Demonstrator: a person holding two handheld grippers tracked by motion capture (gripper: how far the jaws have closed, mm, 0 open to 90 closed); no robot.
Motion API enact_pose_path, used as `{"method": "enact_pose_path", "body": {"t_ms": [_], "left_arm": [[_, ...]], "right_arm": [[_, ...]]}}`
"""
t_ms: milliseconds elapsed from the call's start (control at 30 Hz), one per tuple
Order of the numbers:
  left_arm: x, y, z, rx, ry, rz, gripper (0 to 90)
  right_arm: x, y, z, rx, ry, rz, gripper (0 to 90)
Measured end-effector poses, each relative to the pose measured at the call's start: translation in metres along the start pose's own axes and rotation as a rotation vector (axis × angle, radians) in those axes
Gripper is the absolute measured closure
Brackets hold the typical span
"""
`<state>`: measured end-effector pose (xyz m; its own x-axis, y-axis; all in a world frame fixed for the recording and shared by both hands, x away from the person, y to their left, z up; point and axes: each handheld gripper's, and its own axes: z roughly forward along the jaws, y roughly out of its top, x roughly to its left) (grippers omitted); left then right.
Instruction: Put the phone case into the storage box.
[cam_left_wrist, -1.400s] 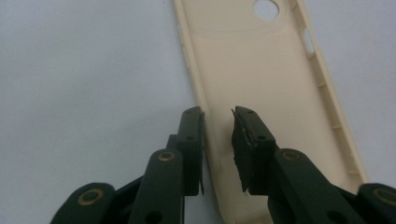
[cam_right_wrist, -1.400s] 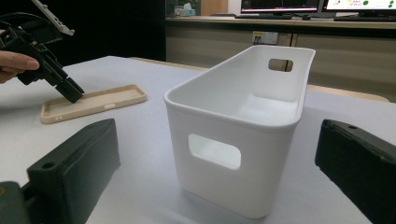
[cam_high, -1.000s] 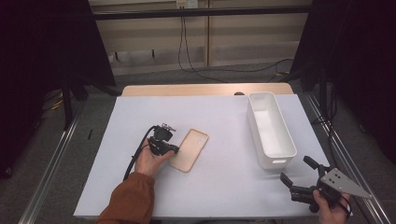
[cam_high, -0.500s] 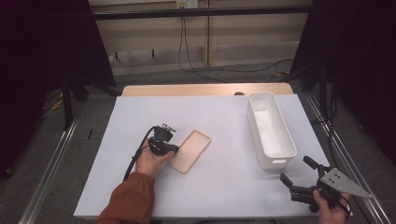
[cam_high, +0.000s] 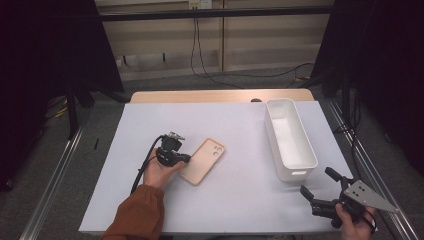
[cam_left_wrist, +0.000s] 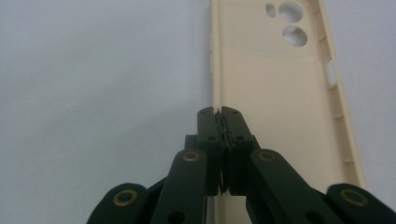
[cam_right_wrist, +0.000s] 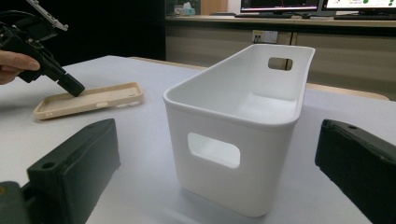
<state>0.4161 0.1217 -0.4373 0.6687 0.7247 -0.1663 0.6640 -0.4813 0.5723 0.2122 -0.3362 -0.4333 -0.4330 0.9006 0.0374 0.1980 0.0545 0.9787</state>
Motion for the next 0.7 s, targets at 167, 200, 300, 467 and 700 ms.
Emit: {"method": "enact_pose_path", "body": {"t_ms": [167,200,300,467,700], "left_arm": [[-0.002,0.000,-0.008,-0.048,0.006,0.009,87.7],[-0.003,0.001,-0.010,-0.060,0.001,0.011,87.7],[-0.006,0.001,-0.014,-0.097,0.003,0.019,87.7],[-0.009,0.002,-0.018,-0.143,0.005,0.027,87.7],[-0.010,0.000,-0.022,-0.197,0.016,0.027,87.7]], "right_arm": [[0.000,0.000,0.000,0.001,0.000,0.000,0.0],[0.000,0.000,0.000,0.001,-0.001,-0.002,0.0],[0.000,0.000,0.000,0.002,-0.002,-0.003,0.0],[0.000,0.000,0.000,0.001,0.000,-0.003,0.0],[0.000,0.000,0.000,0.001,-0.001,-0.003,0.0]]}}
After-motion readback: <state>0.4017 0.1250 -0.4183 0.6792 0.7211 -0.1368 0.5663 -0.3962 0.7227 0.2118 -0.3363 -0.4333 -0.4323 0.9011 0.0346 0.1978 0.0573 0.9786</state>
